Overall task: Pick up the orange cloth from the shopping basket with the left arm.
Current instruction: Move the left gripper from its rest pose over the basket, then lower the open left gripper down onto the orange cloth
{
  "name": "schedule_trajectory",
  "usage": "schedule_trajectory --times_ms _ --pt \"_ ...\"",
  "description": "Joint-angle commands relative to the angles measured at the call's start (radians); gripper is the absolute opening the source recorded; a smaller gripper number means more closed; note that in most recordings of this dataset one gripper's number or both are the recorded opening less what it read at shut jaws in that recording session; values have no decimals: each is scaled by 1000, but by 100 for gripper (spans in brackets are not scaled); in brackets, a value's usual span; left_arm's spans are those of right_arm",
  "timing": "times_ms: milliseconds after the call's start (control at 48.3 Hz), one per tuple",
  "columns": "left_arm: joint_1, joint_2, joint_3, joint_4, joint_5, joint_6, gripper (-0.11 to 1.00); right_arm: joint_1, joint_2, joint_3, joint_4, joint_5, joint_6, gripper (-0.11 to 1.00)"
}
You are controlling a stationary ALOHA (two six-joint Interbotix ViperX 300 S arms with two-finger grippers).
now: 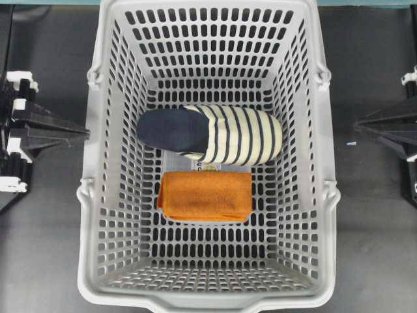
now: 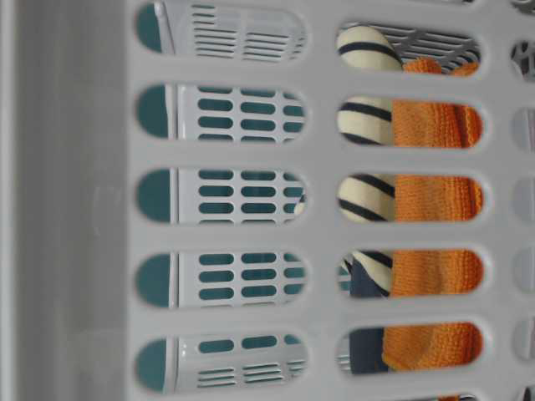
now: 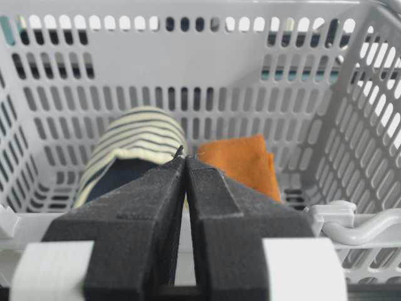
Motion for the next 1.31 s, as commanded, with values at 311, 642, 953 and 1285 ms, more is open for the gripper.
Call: schedule_trajectory --times_ms 311,642,953,1285 --pt "-3 95 -299 41 382 -46 1 11 -5 -17 14 20 49 -1" --pt "-44 364 -629 43 696 -38 1 -2 -40 -20 14 121 51 -1" --pt "-95 635 -897 43 1003 -40 1 -18 -95 -26 14 229 49 -1" --pt "-97 842 -1097 43 1203 -40 7 -18 -117 -21 14 265 51 -1"
